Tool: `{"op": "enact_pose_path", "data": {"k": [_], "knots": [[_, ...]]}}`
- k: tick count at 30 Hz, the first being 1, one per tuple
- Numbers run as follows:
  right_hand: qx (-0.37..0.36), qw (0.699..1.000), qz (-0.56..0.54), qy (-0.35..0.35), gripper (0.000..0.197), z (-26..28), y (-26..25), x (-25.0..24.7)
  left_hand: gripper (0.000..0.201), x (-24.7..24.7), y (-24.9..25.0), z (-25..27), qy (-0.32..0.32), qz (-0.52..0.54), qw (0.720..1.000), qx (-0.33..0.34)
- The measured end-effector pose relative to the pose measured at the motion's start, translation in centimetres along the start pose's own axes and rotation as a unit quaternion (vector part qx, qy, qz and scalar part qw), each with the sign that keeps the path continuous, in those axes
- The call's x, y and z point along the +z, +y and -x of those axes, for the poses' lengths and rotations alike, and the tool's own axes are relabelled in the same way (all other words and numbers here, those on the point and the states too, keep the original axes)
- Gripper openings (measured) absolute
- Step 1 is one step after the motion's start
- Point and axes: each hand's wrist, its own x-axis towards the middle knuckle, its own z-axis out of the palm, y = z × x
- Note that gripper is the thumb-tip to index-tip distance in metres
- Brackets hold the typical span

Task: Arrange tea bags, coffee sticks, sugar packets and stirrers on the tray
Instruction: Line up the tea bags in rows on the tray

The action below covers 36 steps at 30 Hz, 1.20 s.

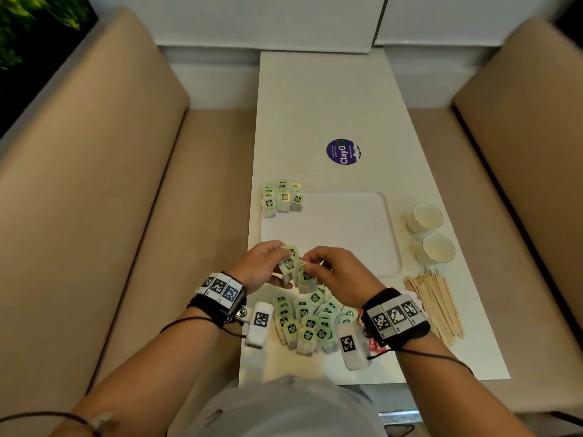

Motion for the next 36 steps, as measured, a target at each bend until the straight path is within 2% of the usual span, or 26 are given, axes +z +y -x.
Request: {"op": "enact_pose_path", "data": {"k": [4,9,13,16,19,23,25,27,31,36], "knots": [[-0.007,1.0,0.02,-0.023,0.01,0.8,-0.7,0.2,0.015,-1.3,0.4,0.8,-0.004,-0.015,1.0,0.006],[-0.032,0.999,-0.009,-0.039,0.01,1.3,-1.8,0.4,0.014,-1.9,0.9,1.7,0.014,0.008,1.0,0.027],[-0.052,0.997,-0.061,-0.003,0.012,0.9,-2.3,1.1,0.012,-1.5,0.7,2.2,0.019,-0.003,0.999,0.045],[-0.055,0.994,-0.075,0.051,0.011,0.3,-2.0,1.9,0.018,-1.1,0.5,2.3,0.006,0.047,0.998,0.034],[-0.053,0.992,-0.093,0.074,0.011,-0.3,-1.4,2.8,0.02,-0.6,0.1,2.4,0.007,0.086,0.996,0.014],[-0.048,0.988,-0.108,0.096,0.01,-0.4,-1.1,3.5,0.039,-0.6,-0.6,2.6,-0.034,0.114,0.993,-0.002],[-0.046,0.987,-0.109,0.108,0.01,-0.4,-1.2,3.6,0.042,-0.7,-0.8,3.0,-0.061,0.096,0.994,0.007],[-0.044,0.987,-0.104,0.118,0.011,-0.5,-1.1,3.6,0.037,-0.8,-0.9,3.2,-0.066,0.052,0.996,0.03],[-0.031,0.987,-0.103,0.122,0.011,-0.9,-0.4,3.9,0.034,-1.1,-1.2,3.3,-0.05,0.008,0.997,0.055],[0.012,0.989,-0.107,0.105,0.024,-0.9,0.2,4.1,0.033,-1.8,-0.9,2.7,-0.012,0.009,0.998,0.065]]}}
